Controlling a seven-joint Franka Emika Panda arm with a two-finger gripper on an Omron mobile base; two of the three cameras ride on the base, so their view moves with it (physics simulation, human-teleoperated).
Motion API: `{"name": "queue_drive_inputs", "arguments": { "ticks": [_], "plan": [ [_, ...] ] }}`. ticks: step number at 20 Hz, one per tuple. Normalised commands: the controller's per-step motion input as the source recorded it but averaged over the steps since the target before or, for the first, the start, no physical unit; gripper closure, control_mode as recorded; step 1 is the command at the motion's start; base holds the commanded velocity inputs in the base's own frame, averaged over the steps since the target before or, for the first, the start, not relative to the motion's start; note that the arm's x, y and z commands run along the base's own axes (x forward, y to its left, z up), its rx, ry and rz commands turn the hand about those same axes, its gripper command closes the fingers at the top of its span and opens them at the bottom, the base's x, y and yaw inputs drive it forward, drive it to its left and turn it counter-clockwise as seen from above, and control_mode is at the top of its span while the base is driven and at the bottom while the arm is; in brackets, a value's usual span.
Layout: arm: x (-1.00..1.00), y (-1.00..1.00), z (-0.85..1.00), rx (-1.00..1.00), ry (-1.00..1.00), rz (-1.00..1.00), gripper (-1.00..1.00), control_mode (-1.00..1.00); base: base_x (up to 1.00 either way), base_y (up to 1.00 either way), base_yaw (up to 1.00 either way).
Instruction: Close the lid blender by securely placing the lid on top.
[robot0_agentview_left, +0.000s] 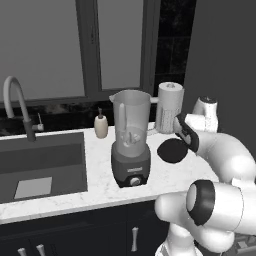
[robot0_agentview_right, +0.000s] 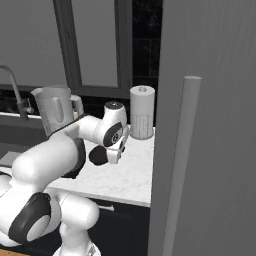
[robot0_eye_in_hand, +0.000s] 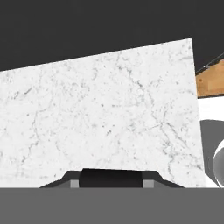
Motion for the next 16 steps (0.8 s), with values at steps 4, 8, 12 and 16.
{"name": "queue_drive_inputs", "arguments": {
  "ticks": [4, 8, 12, 16],
  "plan": [
    [-0.09, 0.0, 1.0, 0.0, -0.08, -0.12, 1.0, -1.0, 0.0, 0.0, 0.0],
    [-0.15, 0.03, 1.0, 0.0, -0.12, -0.09, 1.0, -1.0, 0.0, 0.0, 0.0],
    [-0.28, 0.02, 0.96, 0.0, -0.1, -0.02, 1.0, -1.0, 0.0, 0.0, 0.0],
    [-0.38, 0.01, 0.92, 0.0, -0.13, -0.04, 1.0, -1.0, 0.0, 0.0, 0.0]
  ]
}}
